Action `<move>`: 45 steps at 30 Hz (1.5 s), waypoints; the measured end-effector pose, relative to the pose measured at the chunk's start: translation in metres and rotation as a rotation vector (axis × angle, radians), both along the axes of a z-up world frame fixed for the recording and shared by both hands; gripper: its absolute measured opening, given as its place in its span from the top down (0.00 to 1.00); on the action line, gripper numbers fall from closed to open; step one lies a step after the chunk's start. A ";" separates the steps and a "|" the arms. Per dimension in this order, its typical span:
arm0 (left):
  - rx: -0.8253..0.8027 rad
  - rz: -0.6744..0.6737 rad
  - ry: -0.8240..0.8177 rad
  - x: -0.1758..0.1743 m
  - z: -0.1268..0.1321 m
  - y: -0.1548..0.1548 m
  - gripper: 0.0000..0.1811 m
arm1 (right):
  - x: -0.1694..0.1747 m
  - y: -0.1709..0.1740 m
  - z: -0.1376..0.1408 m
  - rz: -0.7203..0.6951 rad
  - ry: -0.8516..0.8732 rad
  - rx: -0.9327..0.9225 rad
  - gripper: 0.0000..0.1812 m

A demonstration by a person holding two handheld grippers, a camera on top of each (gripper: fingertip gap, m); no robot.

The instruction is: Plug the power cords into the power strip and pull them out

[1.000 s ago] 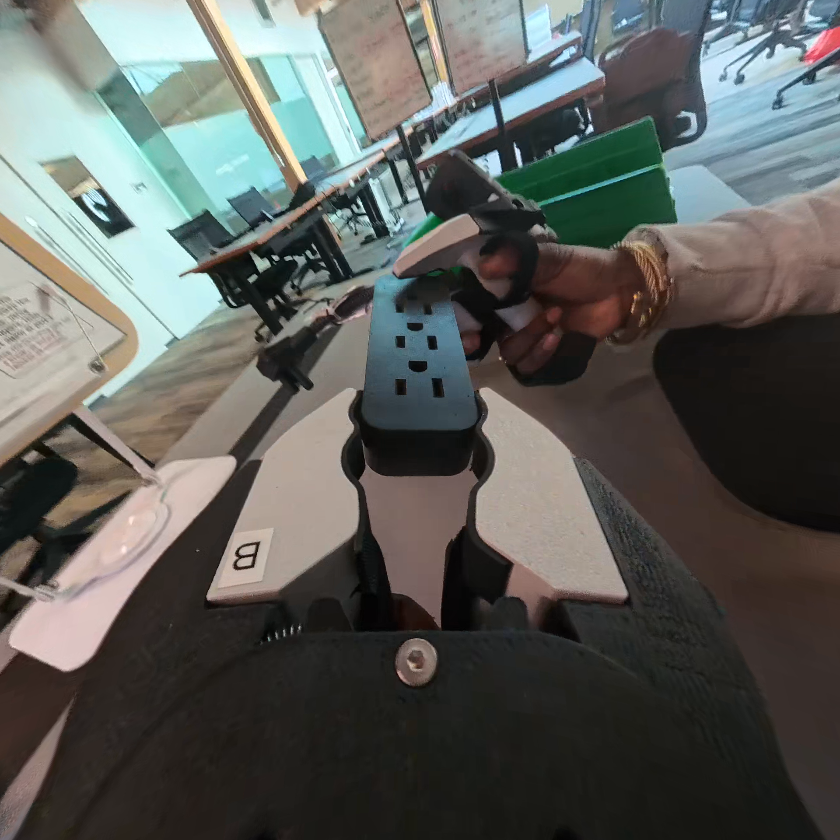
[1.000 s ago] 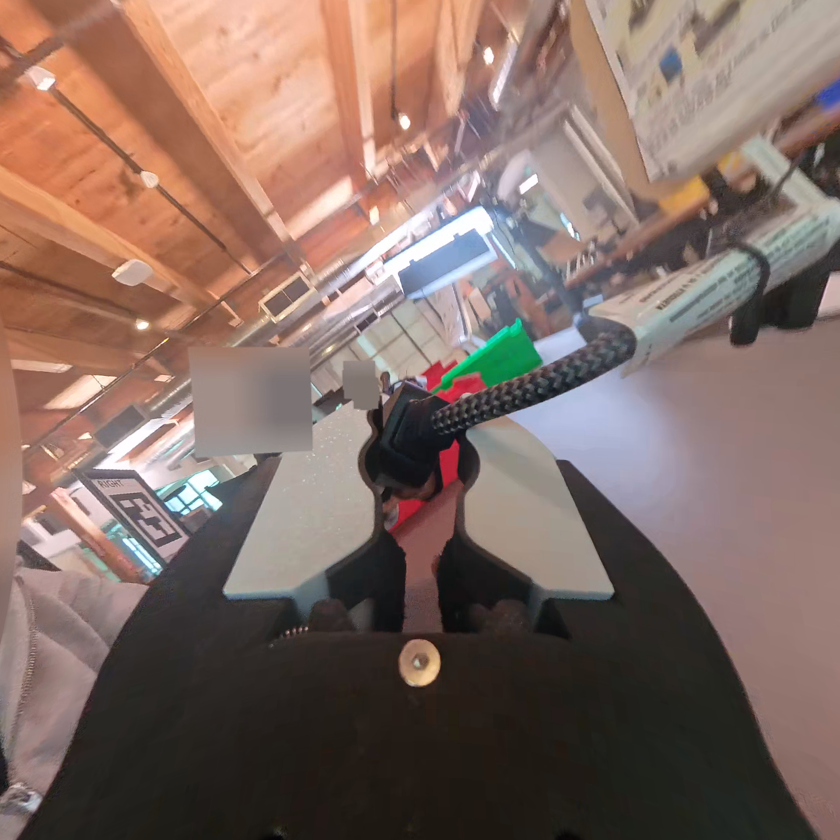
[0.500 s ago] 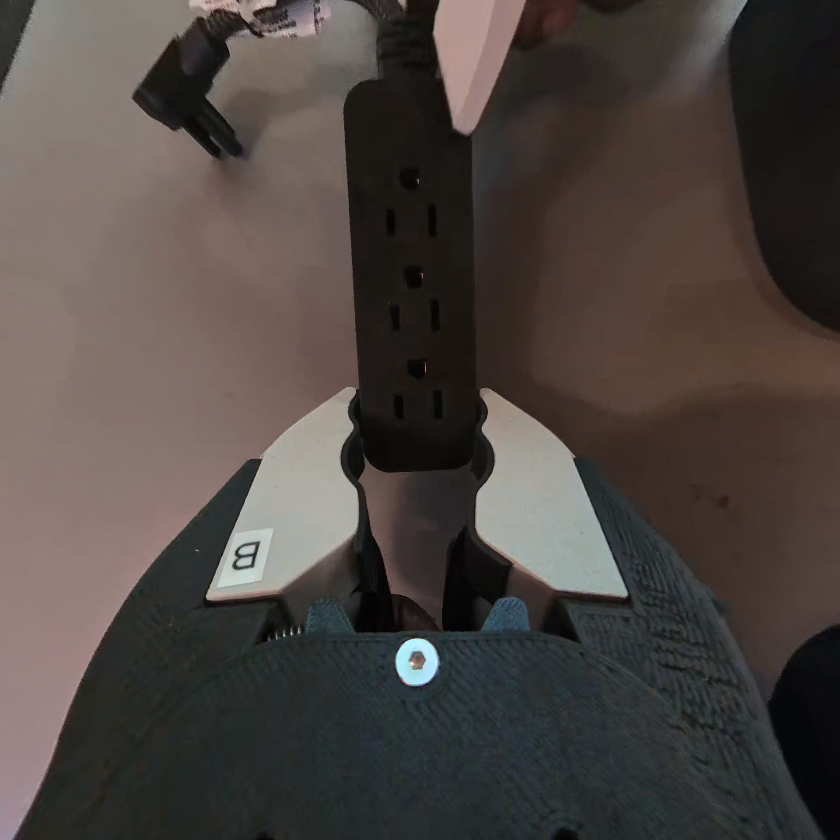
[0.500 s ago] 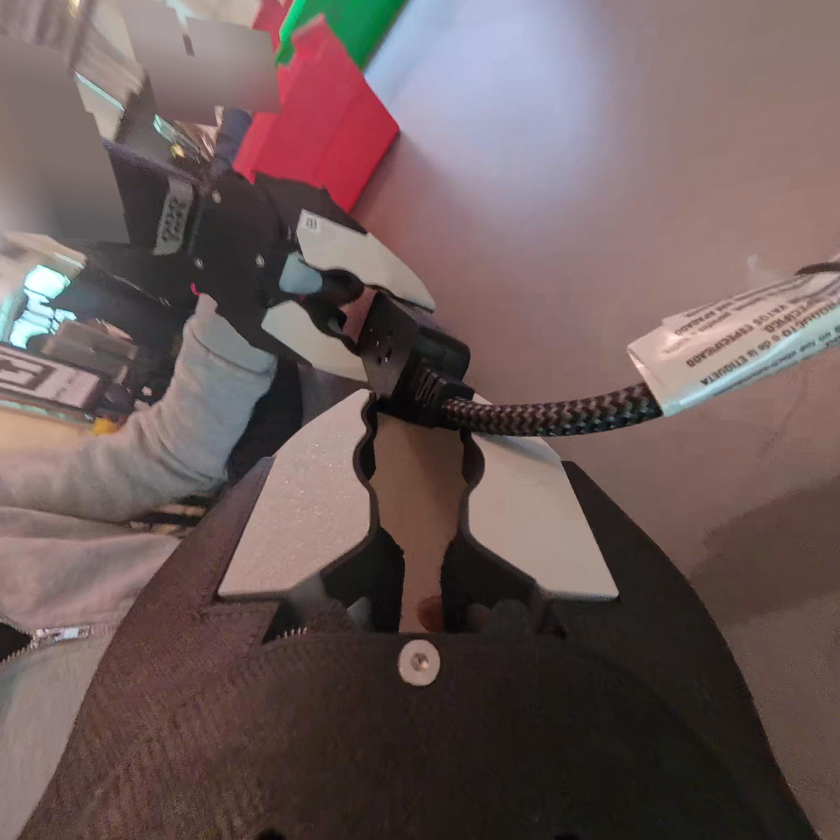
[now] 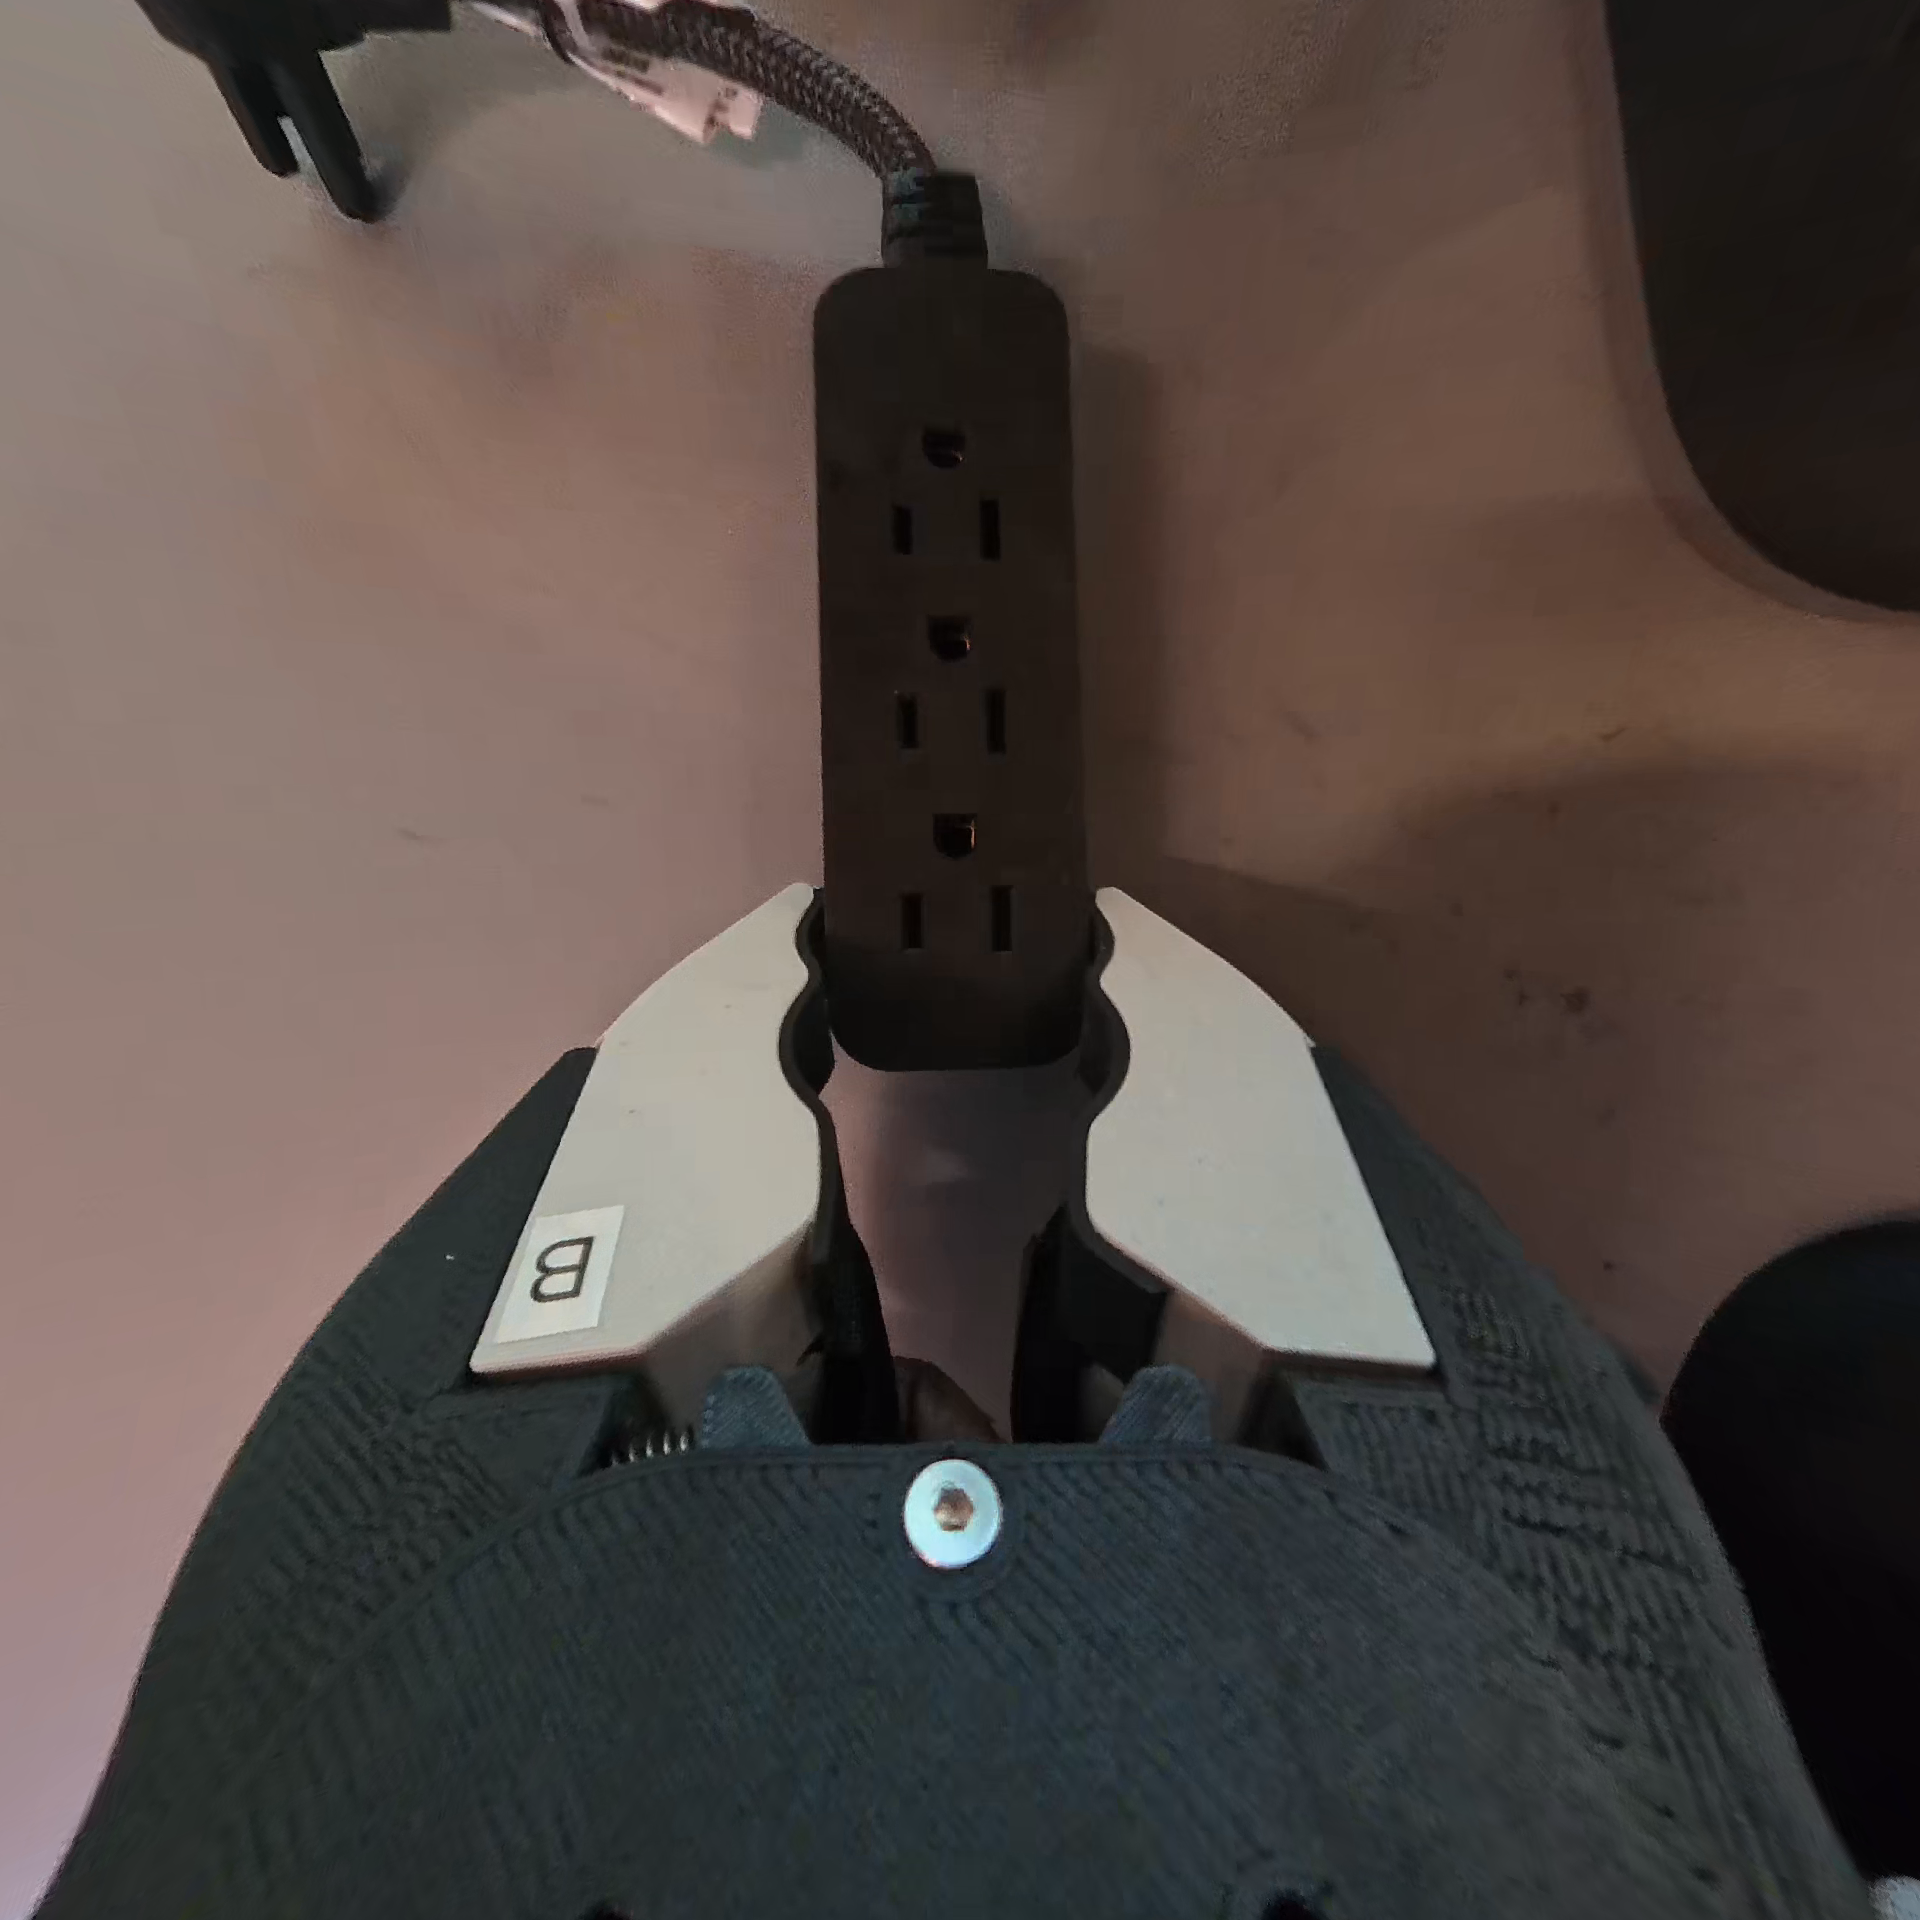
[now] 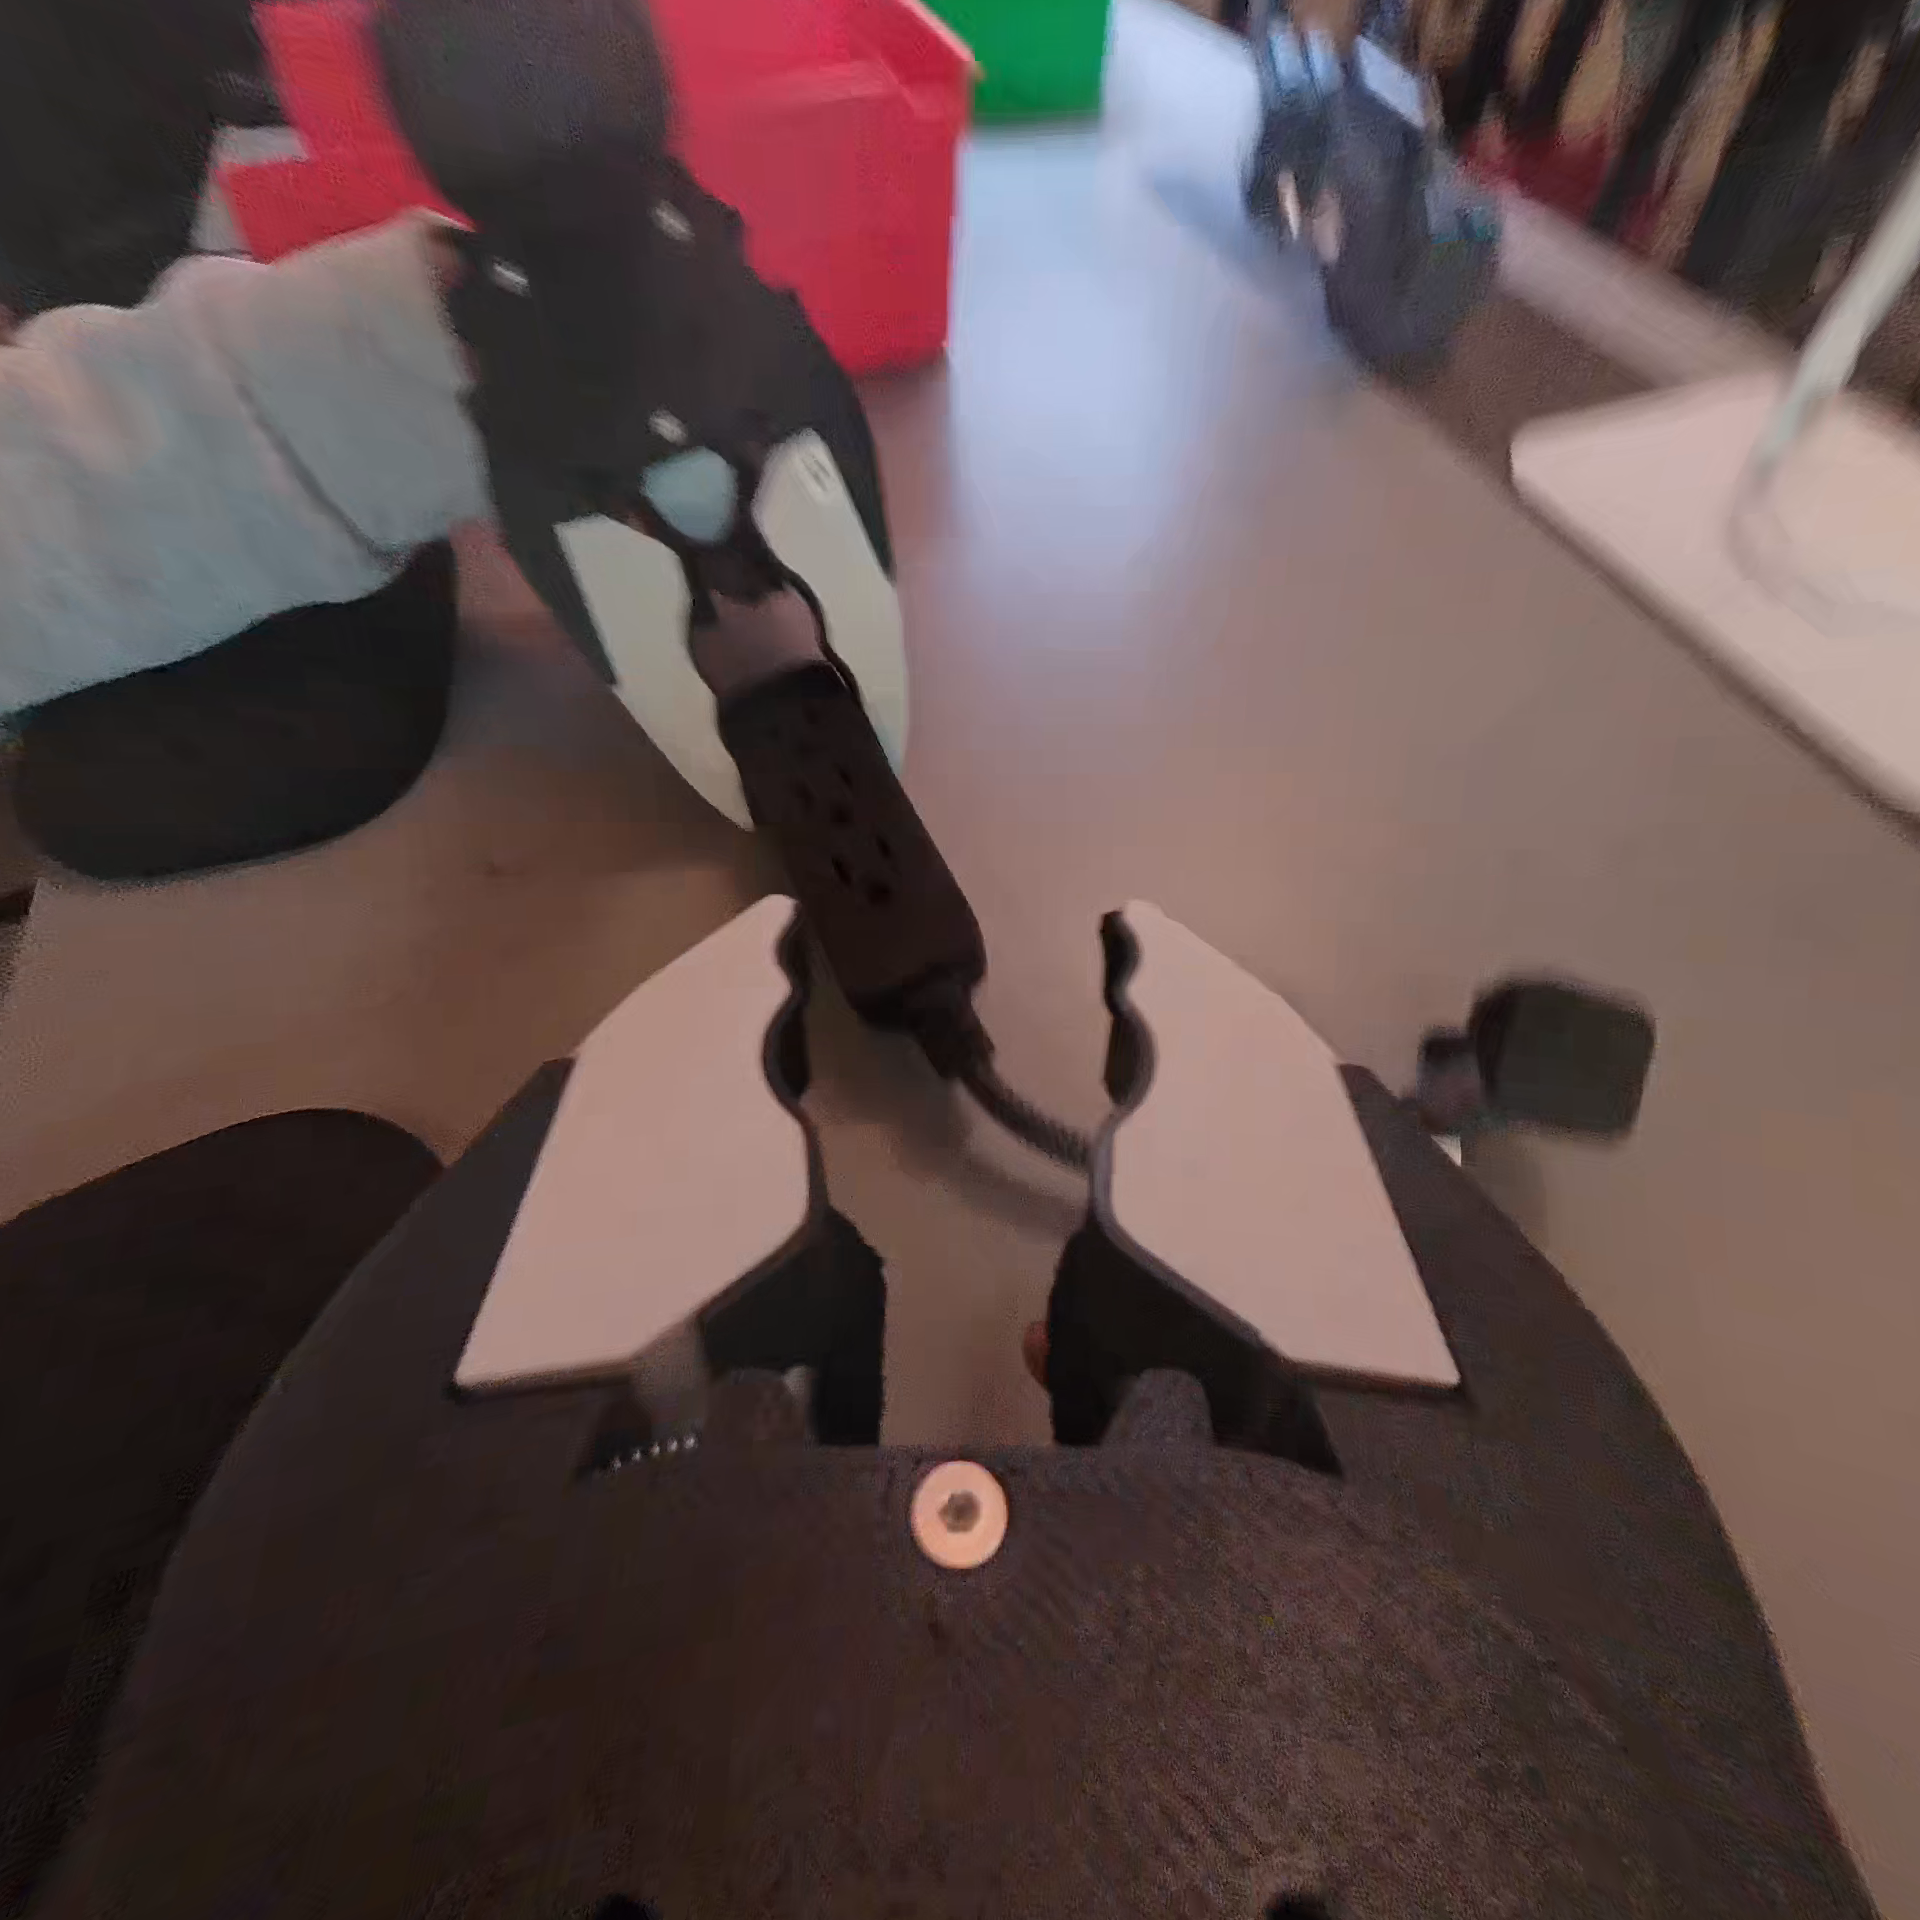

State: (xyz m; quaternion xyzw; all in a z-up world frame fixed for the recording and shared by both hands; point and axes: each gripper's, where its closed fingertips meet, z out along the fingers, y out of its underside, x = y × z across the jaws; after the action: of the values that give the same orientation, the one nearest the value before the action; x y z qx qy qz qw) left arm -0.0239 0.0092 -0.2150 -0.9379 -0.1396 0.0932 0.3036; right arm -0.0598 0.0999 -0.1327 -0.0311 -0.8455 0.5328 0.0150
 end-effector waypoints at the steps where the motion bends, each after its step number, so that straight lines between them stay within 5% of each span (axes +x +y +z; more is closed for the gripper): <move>1: -0.003 -0.003 -0.007 0.001 0.000 0.000 0.75 | 0.008 -0.008 0.003 0.042 0.056 -0.032 0.64; 5: -0.015 -0.039 -0.044 0.011 -0.001 0.000 0.75 | 0.034 -0.032 -0.043 0.152 0.007 0.182 0.50; 10: -0.023 -0.075 -0.117 0.027 -0.002 -0.006 0.75 | 0.043 -0.039 -0.074 0.226 0.068 0.291 0.75; 22: 0.120 -0.100 -0.174 0.033 0.011 0.012 0.77 | 0.047 -0.020 -0.079 0.224 -0.005 0.399 0.75; 28: 0.162 -0.090 -0.182 0.032 0.011 0.016 0.77 | 0.058 -0.039 -0.063 0.279 -0.021 0.230 0.69; 38: 0.177 -0.098 -0.181 0.030 0.011 0.017 0.77 | 0.051 -0.029 -0.084 0.202 0.034 0.433 0.74; 42: 0.159 -0.104 -0.154 0.027 0.011 0.015 0.70 | 0.054 -0.036 -0.080 0.247 0.021 0.335 0.73; 45: 0.157 -0.088 -0.080 0.018 0.016 0.011 0.62 | 0.057 -0.047 -0.055 0.251 -0.044 0.152 0.64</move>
State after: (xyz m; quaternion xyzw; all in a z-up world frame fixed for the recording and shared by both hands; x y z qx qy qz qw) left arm -0.0054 0.0201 -0.1994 -0.9194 -0.1174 0.0311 0.3740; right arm -0.0032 0.0529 -0.1875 0.0643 -0.8808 0.4641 -0.0680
